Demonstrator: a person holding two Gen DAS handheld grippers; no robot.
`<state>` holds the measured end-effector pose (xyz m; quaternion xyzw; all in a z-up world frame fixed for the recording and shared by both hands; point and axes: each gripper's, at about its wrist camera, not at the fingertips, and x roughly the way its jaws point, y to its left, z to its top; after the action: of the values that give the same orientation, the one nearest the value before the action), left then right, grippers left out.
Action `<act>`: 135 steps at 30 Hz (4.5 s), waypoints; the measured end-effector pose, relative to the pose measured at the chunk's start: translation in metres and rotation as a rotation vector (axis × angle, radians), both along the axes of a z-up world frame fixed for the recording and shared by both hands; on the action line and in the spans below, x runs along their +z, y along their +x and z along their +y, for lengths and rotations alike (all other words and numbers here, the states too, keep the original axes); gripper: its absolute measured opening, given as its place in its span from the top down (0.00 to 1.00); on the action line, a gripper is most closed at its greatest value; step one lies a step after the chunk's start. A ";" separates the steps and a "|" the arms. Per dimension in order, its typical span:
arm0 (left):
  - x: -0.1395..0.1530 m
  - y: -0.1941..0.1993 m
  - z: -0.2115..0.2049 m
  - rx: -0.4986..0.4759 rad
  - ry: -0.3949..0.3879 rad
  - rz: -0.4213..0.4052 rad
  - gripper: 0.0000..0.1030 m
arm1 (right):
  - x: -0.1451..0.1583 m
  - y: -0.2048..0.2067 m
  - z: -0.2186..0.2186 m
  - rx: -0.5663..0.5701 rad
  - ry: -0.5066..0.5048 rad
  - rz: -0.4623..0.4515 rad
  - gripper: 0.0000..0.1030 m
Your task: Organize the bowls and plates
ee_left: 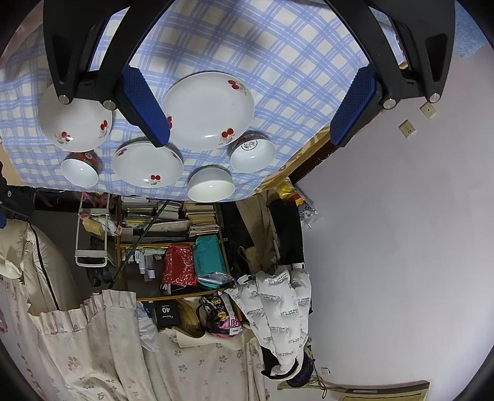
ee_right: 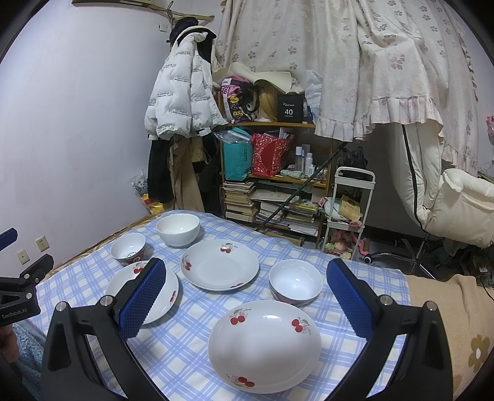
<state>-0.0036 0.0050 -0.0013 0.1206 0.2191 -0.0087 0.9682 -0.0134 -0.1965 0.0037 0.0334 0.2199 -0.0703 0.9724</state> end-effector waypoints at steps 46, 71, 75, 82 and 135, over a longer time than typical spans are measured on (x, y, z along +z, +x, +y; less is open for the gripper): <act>0.013 0.022 0.002 0.006 -0.024 0.066 0.01 | 0.003 0.028 0.009 0.045 -0.007 -0.043 0.00; -0.045 0.167 0.058 0.150 -0.127 0.405 0.01 | -0.024 0.156 0.067 0.173 0.057 0.071 0.04; -0.063 0.177 0.059 0.168 -0.110 0.433 0.01 | -0.045 0.167 0.074 0.174 0.034 0.100 0.04; -0.089 0.194 0.063 0.182 -0.098 0.491 0.01 | -0.078 0.191 0.082 0.198 -0.001 0.184 0.04; -0.200 0.231 0.061 0.125 -0.253 0.859 0.75 | -0.203 0.237 0.088 0.324 0.174 0.545 0.90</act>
<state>0.2279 0.0656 -0.2018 -0.0265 0.6053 -0.0262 0.7951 0.2238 -0.1082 -0.1991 0.0610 0.4797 0.0981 0.8698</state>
